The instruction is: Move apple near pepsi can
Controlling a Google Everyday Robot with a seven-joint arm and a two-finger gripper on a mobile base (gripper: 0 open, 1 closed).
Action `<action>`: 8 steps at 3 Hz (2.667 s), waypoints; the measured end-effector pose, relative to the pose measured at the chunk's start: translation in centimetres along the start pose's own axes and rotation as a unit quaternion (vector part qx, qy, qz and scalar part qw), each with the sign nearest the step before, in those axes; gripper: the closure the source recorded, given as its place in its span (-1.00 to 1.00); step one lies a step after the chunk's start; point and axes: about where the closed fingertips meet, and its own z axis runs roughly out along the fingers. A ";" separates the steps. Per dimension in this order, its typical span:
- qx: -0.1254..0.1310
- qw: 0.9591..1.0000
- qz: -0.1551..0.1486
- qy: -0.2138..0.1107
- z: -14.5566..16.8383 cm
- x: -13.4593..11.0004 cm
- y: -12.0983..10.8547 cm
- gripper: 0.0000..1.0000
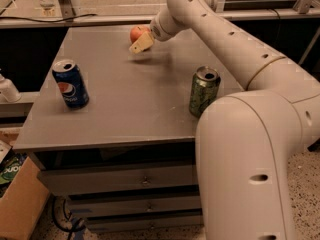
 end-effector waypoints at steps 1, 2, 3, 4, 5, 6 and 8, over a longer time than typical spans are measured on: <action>-0.006 1.000 0.009 -0.004 2.3 -0.5 0.1 -1.00; -0.011 1.000 0.016 -0.015 3.9 -1.7 0.3 -1.00; -0.013 0.999 0.017 -0.026 4.7 -2.8 0.5 -0.62; -0.008 0.999 0.020 -0.025 3.9 -2.8 -0.1 -0.16; -0.004 1.000 0.019 -0.024 2.2 -2.7 -0.5 0.31; -0.008 0.999 0.017 -0.028 0.1 -2.9 -0.3 0.77; -0.074 0.997 -0.006 -0.034 -5.3 -2.1 4.0 1.00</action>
Offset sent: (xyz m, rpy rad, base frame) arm 0.0515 0.0416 -0.0059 0.0860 -0.0073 -0.0046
